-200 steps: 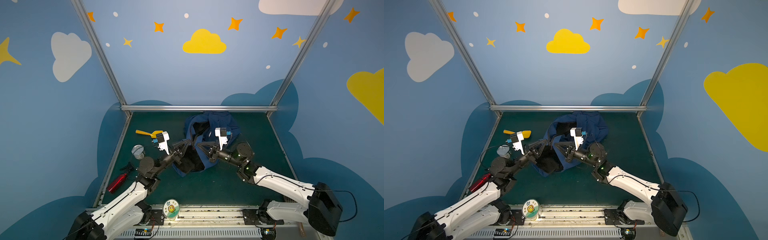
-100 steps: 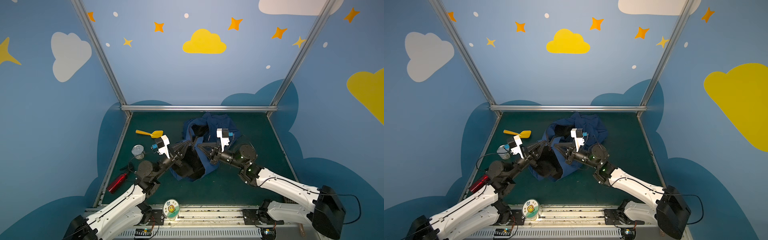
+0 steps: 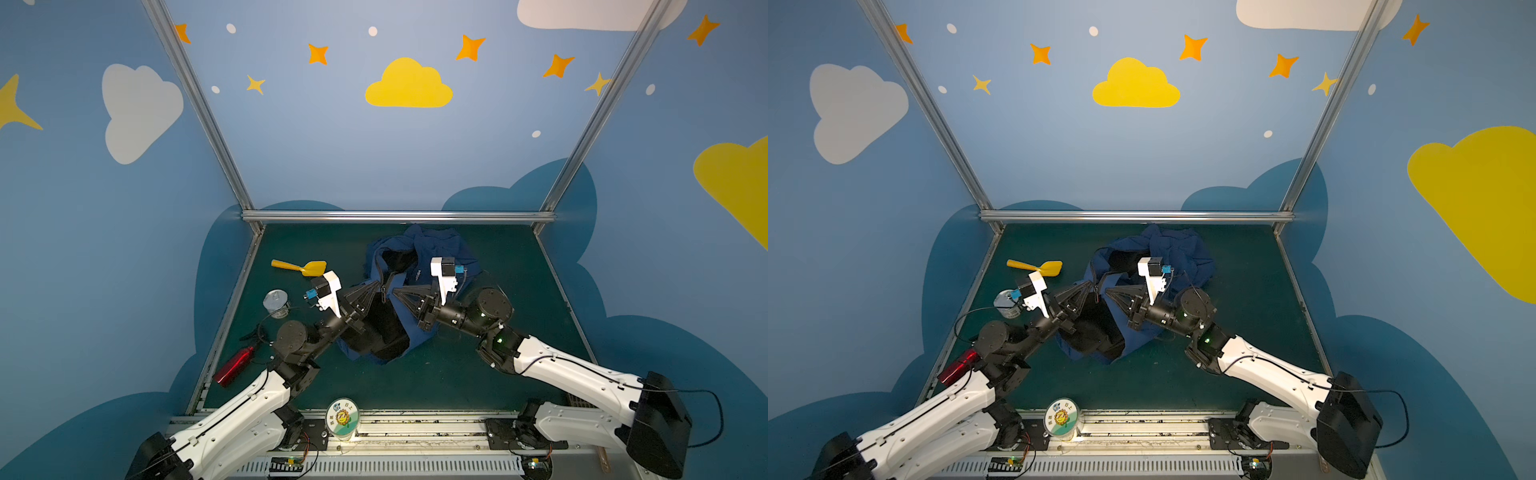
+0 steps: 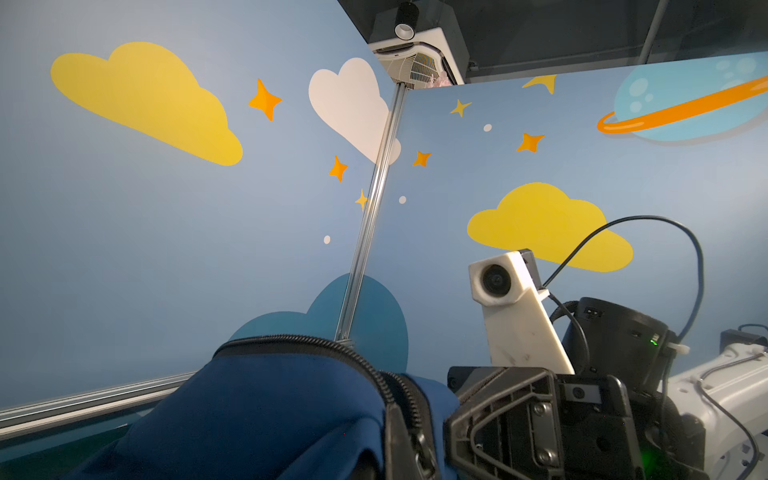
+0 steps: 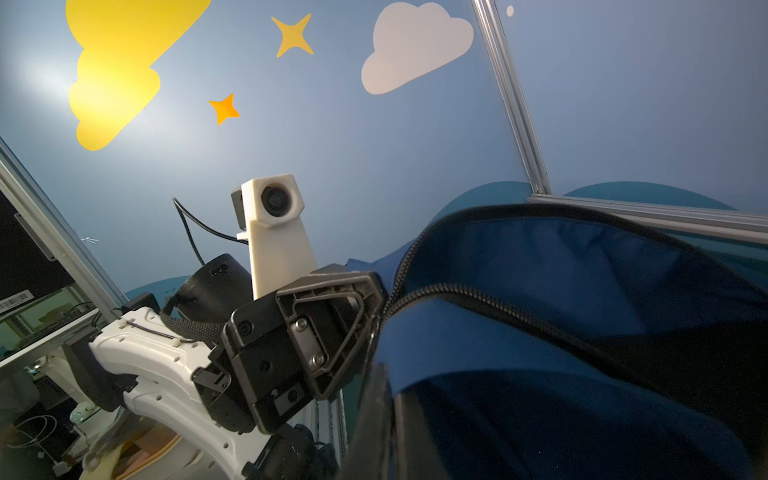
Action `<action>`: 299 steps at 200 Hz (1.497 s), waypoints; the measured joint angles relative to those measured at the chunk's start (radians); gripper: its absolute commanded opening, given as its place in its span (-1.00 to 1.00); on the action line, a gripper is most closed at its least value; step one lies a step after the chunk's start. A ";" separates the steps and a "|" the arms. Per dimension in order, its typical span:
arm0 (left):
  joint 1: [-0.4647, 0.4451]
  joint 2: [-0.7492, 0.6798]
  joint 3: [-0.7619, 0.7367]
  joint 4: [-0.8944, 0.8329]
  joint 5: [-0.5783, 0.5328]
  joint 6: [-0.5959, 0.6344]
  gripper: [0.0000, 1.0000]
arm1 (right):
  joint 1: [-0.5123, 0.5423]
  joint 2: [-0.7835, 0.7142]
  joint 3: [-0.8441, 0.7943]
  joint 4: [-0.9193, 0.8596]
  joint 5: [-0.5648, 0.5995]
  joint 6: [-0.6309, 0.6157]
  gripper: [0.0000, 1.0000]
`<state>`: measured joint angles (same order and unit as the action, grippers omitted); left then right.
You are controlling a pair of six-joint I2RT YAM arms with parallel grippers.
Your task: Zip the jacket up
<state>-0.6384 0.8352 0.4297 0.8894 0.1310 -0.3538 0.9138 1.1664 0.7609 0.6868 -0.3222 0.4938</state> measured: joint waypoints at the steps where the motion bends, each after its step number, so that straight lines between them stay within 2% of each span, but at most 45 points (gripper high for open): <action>1: 0.000 0.000 0.000 0.000 0.000 0.000 -0.95 | 0.000 0.000 0.002 -0.002 0.000 -0.001 -1.00; 83: -0.004 -0.023 0.000 -0.030 0.000 0.023 -0.95 | -0.019 0.019 0.027 -0.013 -0.004 -0.015 -1.00; 137: -0.004 -0.017 0.000 -0.030 -0.014 0.037 -0.95 | -0.019 0.056 0.027 0.040 0.002 0.027 -1.00; 196: -0.003 -0.011 0.000 -0.029 -0.051 0.047 -0.95 | 0.045 0.132 0.026 0.186 0.086 0.071 -1.00; 255: -0.004 -0.045 0.000 -0.047 -0.079 0.060 -0.95 | 0.056 0.165 0.008 0.264 0.204 0.062 -1.00; 299: -0.003 0.011 0.018 -0.080 -0.105 0.051 -0.95 | 0.045 0.232 0.008 0.327 0.258 0.078 -1.00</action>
<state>-0.6415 0.8467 0.4473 0.8089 0.0257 -0.3023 0.9592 1.3987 0.7692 1.0142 -0.0639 0.5720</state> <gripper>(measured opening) 0.050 0.047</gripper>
